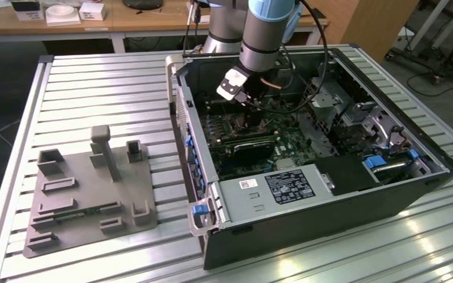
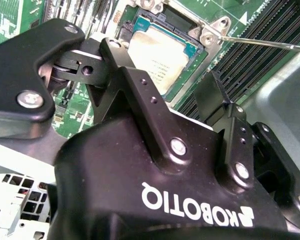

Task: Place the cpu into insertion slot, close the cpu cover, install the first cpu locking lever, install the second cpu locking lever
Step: 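Place the cpu into insertion slot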

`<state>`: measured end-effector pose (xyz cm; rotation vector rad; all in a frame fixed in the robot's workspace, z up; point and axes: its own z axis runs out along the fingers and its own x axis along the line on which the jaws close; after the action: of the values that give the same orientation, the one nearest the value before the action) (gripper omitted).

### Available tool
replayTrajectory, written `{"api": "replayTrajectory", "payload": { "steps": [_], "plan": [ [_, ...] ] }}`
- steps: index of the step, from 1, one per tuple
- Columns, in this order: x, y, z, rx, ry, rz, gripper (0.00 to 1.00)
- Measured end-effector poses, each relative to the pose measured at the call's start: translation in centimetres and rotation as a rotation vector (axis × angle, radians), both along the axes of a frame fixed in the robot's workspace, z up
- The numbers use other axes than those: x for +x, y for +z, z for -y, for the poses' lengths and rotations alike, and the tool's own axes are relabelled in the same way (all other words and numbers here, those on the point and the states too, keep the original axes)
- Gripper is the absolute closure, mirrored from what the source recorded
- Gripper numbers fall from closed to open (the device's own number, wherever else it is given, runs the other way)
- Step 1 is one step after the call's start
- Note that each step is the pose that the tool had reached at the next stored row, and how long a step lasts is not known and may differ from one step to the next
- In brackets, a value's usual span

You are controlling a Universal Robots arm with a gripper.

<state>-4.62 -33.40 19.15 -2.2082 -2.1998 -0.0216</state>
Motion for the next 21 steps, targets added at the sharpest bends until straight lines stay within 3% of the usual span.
{"api": "replayTrajectory", "payload": {
  "steps": [10,21],
  "plan": [
    [0.5,0.13,0.02,-0.0045,0.0,-0.0002,0.26],
    [0.5,2.23,0.02,-0.0043,0.0,-0.0003,0.26]
  ]
}}
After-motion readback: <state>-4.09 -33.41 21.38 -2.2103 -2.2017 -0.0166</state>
